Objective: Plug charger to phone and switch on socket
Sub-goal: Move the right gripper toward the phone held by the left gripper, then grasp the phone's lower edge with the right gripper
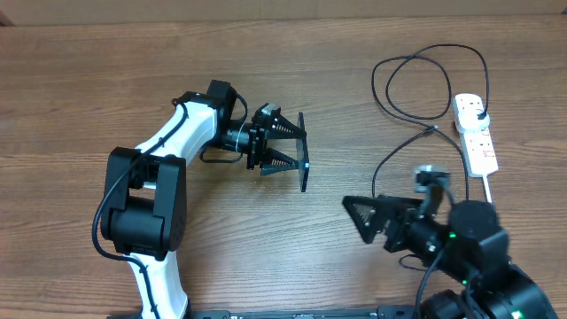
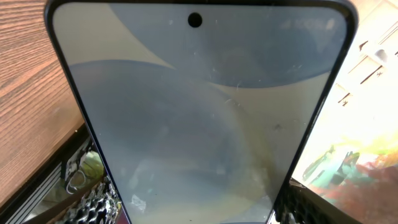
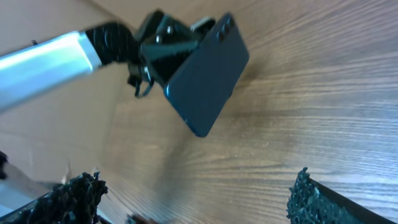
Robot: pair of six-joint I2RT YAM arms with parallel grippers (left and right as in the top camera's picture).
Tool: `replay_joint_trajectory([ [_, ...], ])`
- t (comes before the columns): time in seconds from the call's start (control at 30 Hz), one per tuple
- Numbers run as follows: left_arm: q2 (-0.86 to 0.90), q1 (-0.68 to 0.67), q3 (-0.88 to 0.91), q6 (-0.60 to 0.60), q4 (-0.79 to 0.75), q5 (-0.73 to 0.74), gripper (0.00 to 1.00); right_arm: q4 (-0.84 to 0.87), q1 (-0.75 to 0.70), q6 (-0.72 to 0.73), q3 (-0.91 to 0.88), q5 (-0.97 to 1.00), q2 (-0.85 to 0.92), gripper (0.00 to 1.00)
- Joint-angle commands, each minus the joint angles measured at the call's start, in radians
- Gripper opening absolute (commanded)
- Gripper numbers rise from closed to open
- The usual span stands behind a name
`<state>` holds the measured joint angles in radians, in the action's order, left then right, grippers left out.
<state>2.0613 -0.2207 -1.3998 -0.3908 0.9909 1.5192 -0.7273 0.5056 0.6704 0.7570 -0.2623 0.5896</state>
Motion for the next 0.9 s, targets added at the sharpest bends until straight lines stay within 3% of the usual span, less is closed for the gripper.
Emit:
replay_joint_trajectory([
  [0.0,0.005,0.009,-0.024,-0.006,-0.001,0.061,0.63,0.008,0.125,0.045,0.024,0.229,0.065,0.99],
  [0.1,0.005,0.009,-0.024,-0.005,-0.001,0.061,0.63,0.015,0.231,0.081,0.024,0.394,0.146,0.99],
  [0.33,0.005,0.01,-0.024,-0.005,-0.001,0.061,0.63,0.189,0.402,0.085,0.024,0.553,0.357,0.99],
  [0.63,0.005,0.01,-0.024,0.002,-0.001,0.06,0.63,0.259,0.444,0.082,0.055,0.714,0.486,0.99],
  [0.87,0.005,0.01,-0.024,0.002,0.0,0.061,0.64,0.346,0.451,-0.066,0.056,0.76,0.497,0.99],
])
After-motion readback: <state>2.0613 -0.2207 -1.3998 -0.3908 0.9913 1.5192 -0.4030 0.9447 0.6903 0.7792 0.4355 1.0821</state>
